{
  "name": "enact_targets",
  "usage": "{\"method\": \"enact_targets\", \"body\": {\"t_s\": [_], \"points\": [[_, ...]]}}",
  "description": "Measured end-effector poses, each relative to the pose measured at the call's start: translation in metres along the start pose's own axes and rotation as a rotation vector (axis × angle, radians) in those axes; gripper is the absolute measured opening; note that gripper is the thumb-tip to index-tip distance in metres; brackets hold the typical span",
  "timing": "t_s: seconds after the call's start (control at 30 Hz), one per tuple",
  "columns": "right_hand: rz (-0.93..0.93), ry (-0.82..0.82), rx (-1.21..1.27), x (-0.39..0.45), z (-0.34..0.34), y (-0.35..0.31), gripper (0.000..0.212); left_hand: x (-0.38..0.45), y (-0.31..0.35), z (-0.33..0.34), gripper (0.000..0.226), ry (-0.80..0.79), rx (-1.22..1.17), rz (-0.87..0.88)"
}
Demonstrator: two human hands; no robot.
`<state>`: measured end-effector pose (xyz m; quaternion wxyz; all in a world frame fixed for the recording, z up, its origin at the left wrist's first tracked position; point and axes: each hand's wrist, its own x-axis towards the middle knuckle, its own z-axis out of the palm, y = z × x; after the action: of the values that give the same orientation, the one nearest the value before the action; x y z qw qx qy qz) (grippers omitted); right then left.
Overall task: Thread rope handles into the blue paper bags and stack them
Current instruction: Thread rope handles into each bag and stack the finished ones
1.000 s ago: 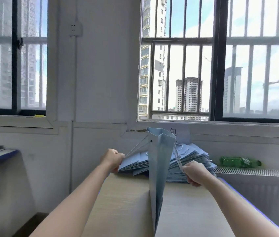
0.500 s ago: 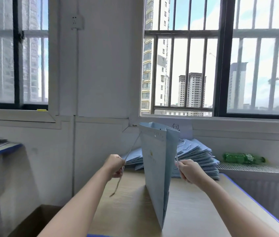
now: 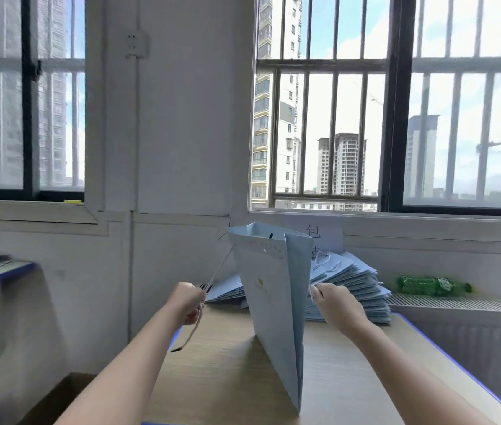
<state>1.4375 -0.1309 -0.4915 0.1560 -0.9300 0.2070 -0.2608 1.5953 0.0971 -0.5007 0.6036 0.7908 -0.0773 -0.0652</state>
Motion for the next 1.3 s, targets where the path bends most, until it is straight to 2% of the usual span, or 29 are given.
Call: {"method": "enact_targets", "body": {"t_s": [0.13,0.27,0.37,0.43,0.5,0.57,0.67,0.77,0.9,1.1,1.3], "points": [[0.044,-0.031,0.084,0.004,0.000,0.004,0.039,-0.010,0.011,0.005,0.019,-0.020,-0.047,0.007],[0.040,-0.028,0.408,0.011,-0.025,-0.007,0.017,-0.032,0.039,0.019,0.020,-0.129,-0.268,0.033],[-0.045,-0.071,0.843,0.006,-0.061,-0.031,0.031,-0.061,0.066,0.029,0.019,-0.307,-0.447,0.163],[-0.163,-0.139,0.931,-0.001,-0.084,-0.043,0.041,-0.078,0.081,0.034,0.017,-0.406,-0.473,0.272],[-0.249,-0.218,0.847,-0.007,-0.099,-0.051,0.055,-0.089,0.091,0.038,0.013,-0.473,-0.464,0.343],[-0.284,-0.258,0.639,-0.013,-0.109,-0.057,0.063,-0.094,0.095,0.040,0.009,-0.543,-0.457,0.377],[-0.304,-0.305,0.344,-0.021,-0.110,-0.063,0.060,-0.095,0.090,0.038,0.005,-0.639,-0.386,0.402],[-0.267,-0.272,0.318,-0.021,-0.100,-0.065,0.053,-0.091,0.075,0.037,0.008,-0.659,-0.184,0.415],[-0.199,-0.216,0.265,-0.016,-0.095,-0.068,0.039,-0.070,0.032,0.033,0.009,-0.593,0.021,0.318],[-0.182,-0.196,0.256,-0.014,-0.090,-0.068,0.030,-0.038,-0.037,0.025,0.016,-0.477,0.112,0.109],[-0.178,-0.176,0.257,-0.012,-0.088,-0.069,0.025,-0.024,-0.063,0.024,0.019,-0.375,0.180,0.007]]}}
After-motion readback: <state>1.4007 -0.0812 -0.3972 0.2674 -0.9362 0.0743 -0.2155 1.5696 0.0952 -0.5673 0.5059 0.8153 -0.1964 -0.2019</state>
